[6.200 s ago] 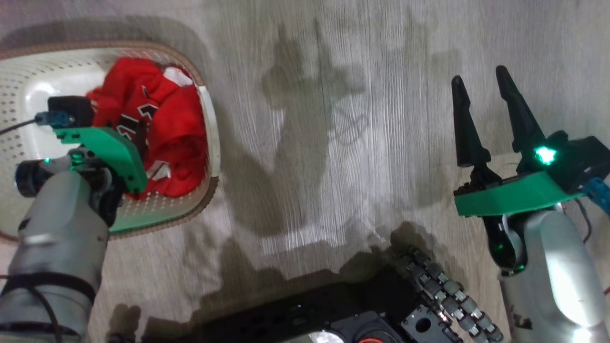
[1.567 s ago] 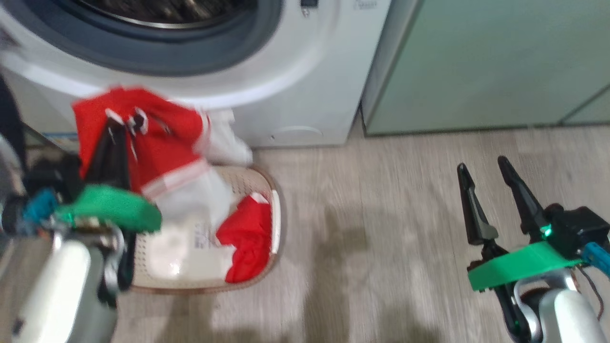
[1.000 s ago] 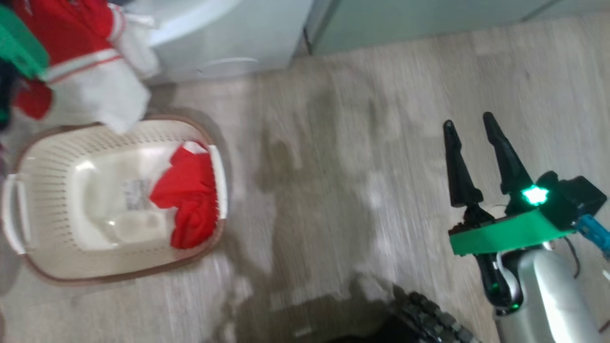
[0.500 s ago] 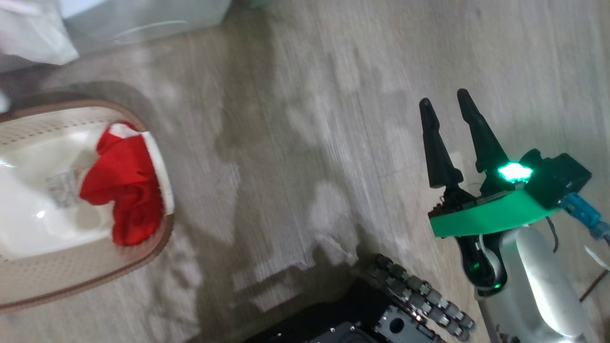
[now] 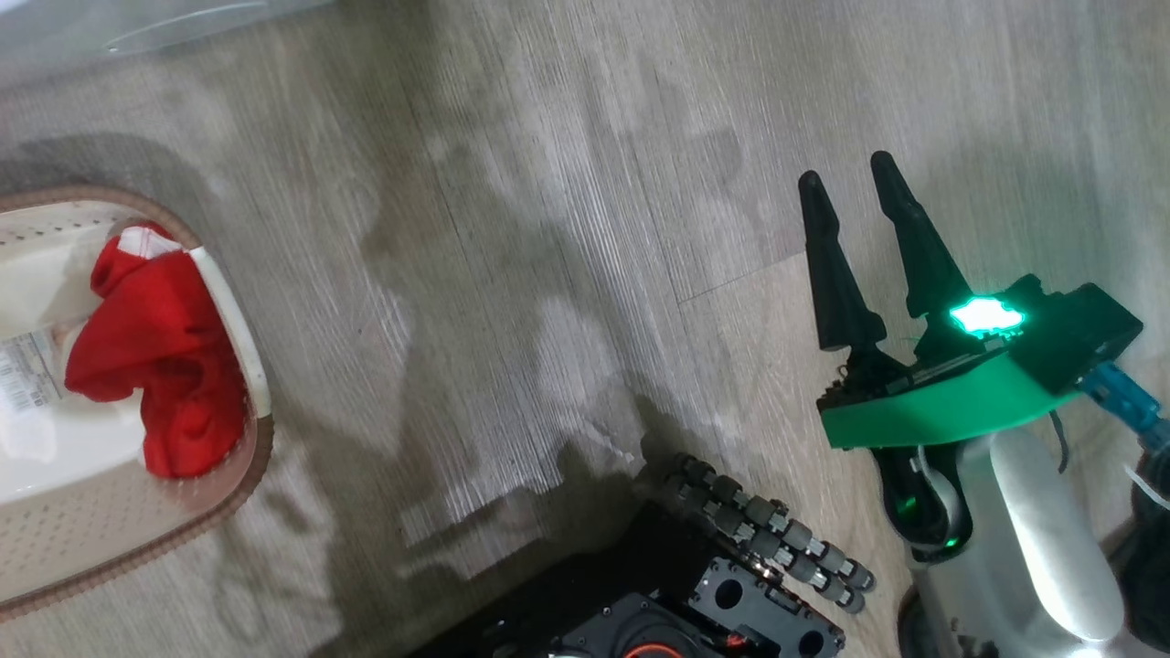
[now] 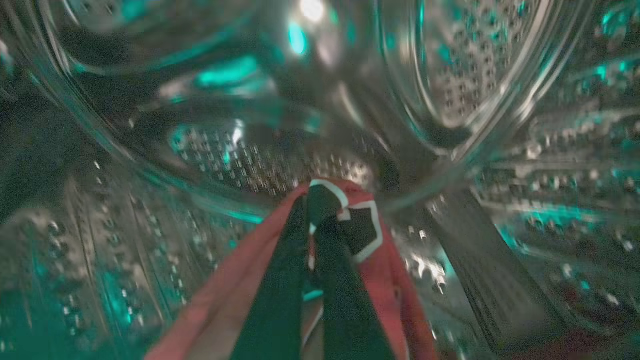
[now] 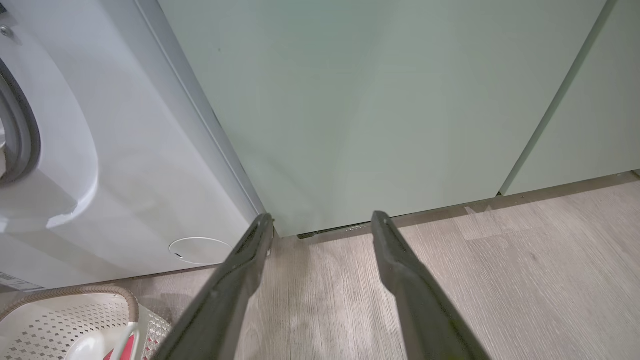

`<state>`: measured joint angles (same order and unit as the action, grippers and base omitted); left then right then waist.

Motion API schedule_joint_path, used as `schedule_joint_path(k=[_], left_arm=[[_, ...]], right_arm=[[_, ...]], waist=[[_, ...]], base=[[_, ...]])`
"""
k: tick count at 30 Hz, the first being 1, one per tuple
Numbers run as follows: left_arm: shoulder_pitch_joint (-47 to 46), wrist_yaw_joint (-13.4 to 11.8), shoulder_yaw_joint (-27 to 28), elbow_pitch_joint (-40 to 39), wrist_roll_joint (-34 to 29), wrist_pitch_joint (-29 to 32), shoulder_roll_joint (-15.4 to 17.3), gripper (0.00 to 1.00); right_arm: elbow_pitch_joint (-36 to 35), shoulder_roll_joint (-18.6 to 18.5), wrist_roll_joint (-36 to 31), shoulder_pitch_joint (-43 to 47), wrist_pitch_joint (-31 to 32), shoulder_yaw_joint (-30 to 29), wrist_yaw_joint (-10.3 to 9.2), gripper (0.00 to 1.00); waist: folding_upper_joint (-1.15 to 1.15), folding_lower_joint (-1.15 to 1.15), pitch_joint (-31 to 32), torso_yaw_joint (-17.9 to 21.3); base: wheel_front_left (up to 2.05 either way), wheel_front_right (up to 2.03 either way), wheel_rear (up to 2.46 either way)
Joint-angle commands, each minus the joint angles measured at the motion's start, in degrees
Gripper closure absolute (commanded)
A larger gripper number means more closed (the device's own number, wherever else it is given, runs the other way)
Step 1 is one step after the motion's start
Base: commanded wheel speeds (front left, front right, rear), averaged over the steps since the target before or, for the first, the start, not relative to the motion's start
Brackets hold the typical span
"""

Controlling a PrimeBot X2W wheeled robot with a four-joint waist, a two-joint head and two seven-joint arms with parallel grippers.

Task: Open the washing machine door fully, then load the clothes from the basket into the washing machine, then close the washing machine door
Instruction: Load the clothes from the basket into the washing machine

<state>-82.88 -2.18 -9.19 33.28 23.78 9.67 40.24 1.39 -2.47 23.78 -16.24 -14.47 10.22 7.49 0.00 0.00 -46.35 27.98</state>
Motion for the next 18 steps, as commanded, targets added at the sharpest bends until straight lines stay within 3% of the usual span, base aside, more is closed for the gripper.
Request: schedule_joint_path(k=[1, 5, 12, 13, 14, 15, 18], left_arm=[[-2.2, -0.1, 0.9, -0.6, -1.3, -4.0, 3.0, 1.0], [-1.5, 0.0, 0.7, 2.7, -1.7, -7.3, 2.9, 1.0], [2.5, 1.4, 0.5, 10.1, 0.9, -5.0, 1.4, 1.0], [2.7, 1.2, 0.3, 10.3, 0.8, -5.7, 1.2, 0.85], [3.0, 1.0, 0.2, 10.4, 0.6, -6.6, 1.0, 0.31], [3.4, 1.1, 0.0, 10.5, 0.4, -7.6, 0.8, 0.0], [5.0, 1.1, -0.6, 10.6, 0.0, -11.3, 0.1, 0.0]], right_arm=[[-1.9, -0.4, 0.4, 0.6, -0.5, 1.0, 0.0, 0.0], [-2.1, -0.4, 0.5, 0.3, -0.5, 1.0, 0.0, 0.0], [-2.1, -0.4, 0.3, 0.5, -0.5, 0.4, 0.0, 0.0], [-2.1, -0.4, 0.1, 0.4, -0.5, 0.4, 0.0, 0.0], [-2.0, -0.4, 0.0, 0.4, -0.5, 0.3, 0.0, 0.0], [-2.0, -0.4, -0.2, 0.3, -0.5, 0.2, 0.0, 0.0], [-1.7, -0.4, -0.9, 0.4, -0.5, -0.2, 0.0, 0.0]], waist=[[0.0, 0.0, -0.4, 0.0], [0.0, 0.0, -0.6, -0.2], [0.0, 0.0, 0.1, -1.7], [0.0, 0.0, 0.2, -2.0], [0.0, 0.0, 0.5, -2.3], [0.0, 0.0, 0.8, -2.6], [0.0, 0.0, 2.2, -3.6]], base=[[0.0, 0.0, 0.0], [0.0, 0.0, 0.0], [0.0, 0.0, 0.0], [0.0, 0.0, 0.0], [0.0, 0.0, 0.0], [0.0, 0.0, 0.0], [0.0, 0.0, 0.0]])
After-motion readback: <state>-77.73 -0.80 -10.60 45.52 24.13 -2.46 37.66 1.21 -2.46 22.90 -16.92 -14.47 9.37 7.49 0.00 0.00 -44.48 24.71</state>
